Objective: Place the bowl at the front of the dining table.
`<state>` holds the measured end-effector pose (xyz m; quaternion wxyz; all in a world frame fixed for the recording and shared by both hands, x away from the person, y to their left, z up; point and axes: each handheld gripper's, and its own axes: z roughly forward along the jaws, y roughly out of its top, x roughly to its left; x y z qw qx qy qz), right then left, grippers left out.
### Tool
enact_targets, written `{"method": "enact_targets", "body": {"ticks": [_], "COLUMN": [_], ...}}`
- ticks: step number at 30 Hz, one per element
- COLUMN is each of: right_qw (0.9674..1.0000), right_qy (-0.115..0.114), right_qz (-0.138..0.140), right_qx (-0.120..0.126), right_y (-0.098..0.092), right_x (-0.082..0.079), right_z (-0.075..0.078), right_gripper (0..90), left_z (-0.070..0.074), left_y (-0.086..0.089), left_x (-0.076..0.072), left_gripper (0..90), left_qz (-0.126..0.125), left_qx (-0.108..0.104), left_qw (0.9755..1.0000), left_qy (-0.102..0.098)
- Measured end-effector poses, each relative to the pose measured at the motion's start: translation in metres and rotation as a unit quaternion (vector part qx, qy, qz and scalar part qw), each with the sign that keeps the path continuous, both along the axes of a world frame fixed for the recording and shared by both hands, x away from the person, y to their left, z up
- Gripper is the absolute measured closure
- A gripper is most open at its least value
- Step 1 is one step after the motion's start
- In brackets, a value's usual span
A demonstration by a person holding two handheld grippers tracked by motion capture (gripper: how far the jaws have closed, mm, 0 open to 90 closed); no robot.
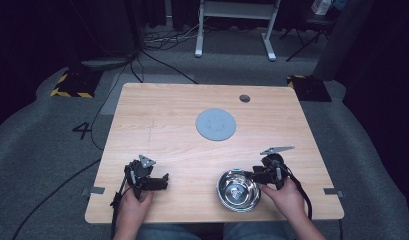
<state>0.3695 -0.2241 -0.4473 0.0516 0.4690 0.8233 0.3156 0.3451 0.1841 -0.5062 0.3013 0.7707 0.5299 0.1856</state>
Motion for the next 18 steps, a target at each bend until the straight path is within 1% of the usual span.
{"method": "enact_targets", "body": {"ticks": [4, 7, 10, 11, 12, 14, 17, 18], "right_qw": [0.9999, 0.9997, 0.9988, 0.9988, 0.9983, 0.9981, 0.9967, 0.9964], "right_qy": [0.010, 0.021, 0.043, 0.043, 0.052, 0.055, 0.074, 0.076], "right_qz": [0.008, 0.014, 0.018, 0.018, 0.020, 0.021, 0.031, 0.031], "right_qx": [-0.003, 0.000, 0.013, 0.013, 0.016, 0.015, 0.015, 0.016], "right_y": [0.002, 0.003, 0.000, 0.000, -0.001, -0.001, -0.002, -0.002], "right_x": [0.001, 0.002, 0.005, 0.005, 0.006, 0.006, 0.006, 0.006], "right_z": [-0.006, -0.012, -0.018, -0.018, -0.021, -0.022, -0.026, -0.027], "right_gripper": [50.9, 54.5, 60.5, 60.5, 65.0, 66.1, 71.9, 73.0], "left_z": [0.000, 0.000, 0.000, 0.000, 0.000, 0.000, 0.000, 0.000], "left_y": [0.000, 0.000, 0.000, 0.000, 0.000, 0.000, 0.000, 0.000], "left_x": [0.000, 0.000, 0.000, 0.000, 0.000, 0.000, 0.000, 0.000], "left_gripper": [0.4, 0.4, 0.4, 0.4, 0.4, 0.4, 0.4, 0.4], "left_qz": [0.000, 0.000, 0.000, 0.000, 0.000, 0.000, 0.000, 0.000], "left_qx": [0.000, 0.000, 0.000, 0.000, 0.000, 0.000, 0.000, 0.000], "left_qw": [1.0000, 1.0000, 1.0000, 1.0000, 1.0000, 1.0000, 1.0000, 1.0000], "left_qy": [0.000, 0.000, 0.000, 0.000, 0.000, 0.000, 0.000, 0.000]}}
